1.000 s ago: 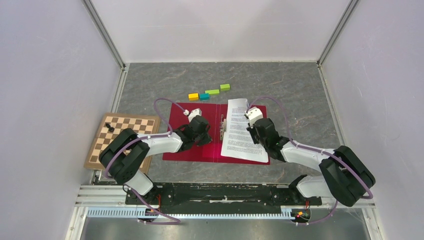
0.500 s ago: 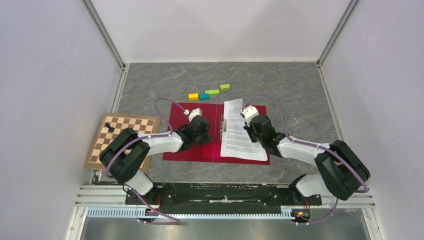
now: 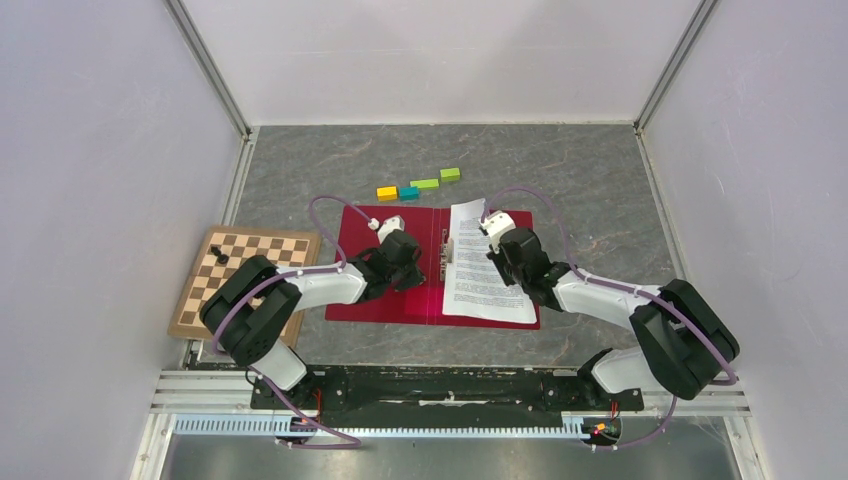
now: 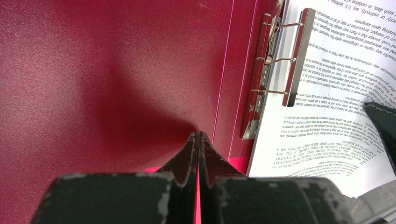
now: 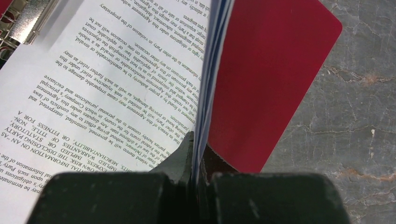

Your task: Put the files into the folder

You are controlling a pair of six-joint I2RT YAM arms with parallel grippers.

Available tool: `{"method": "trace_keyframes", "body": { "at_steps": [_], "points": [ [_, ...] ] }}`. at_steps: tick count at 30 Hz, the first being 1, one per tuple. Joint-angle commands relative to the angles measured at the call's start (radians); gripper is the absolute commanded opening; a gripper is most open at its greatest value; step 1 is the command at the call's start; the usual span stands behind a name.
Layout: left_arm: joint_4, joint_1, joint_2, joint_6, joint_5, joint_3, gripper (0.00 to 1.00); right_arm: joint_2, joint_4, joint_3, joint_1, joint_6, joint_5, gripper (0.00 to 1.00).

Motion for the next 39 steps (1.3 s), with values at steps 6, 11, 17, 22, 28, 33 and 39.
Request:
{"method": "trace_keyframes", "body": {
  "at_steps": [6,11,17,22,28,33,39],
  "points": [
    [-0.04,-0.001,0.028,-0.002,-0.026,0.02,0.02,-0.046,-0.006,0.001,0.006,-0.017,-0.001,0.0],
    [-0.044,-0.001,0.027,-0.002,-0.029,0.022,0.02,-0.062,-0.015,-0.013,0.005,-0.021,0.014,0.0],
    [-0.044,-0.001,0.026,-0.005,-0.026,0.027,0.02,-0.08,-0.004,-0.037,0.005,-0.002,-0.023,0.0],
    [-0.044,-0.001,0.026,-0.008,-0.026,0.024,0.02,-0.076,0.001,-0.041,0.007,0.001,-0.036,0.0],
    [-0.042,-0.001,0.031,-0.012,-0.025,0.026,0.02,-0.077,-0.001,-0.044,0.008,-0.001,-0.045,0.0],
    [-0.042,-0.001,0.031,-0.012,-0.024,0.03,0.02,-0.063,-0.009,-0.039,0.009,0.019,-0.05,0.0],
    [-0.042,-0.001,0.033,-0.01,-0.023,0.032,0.02,-0.053,-0.019,-0.03,0.009,0.034,-0.038,0.0]
  ]
}}
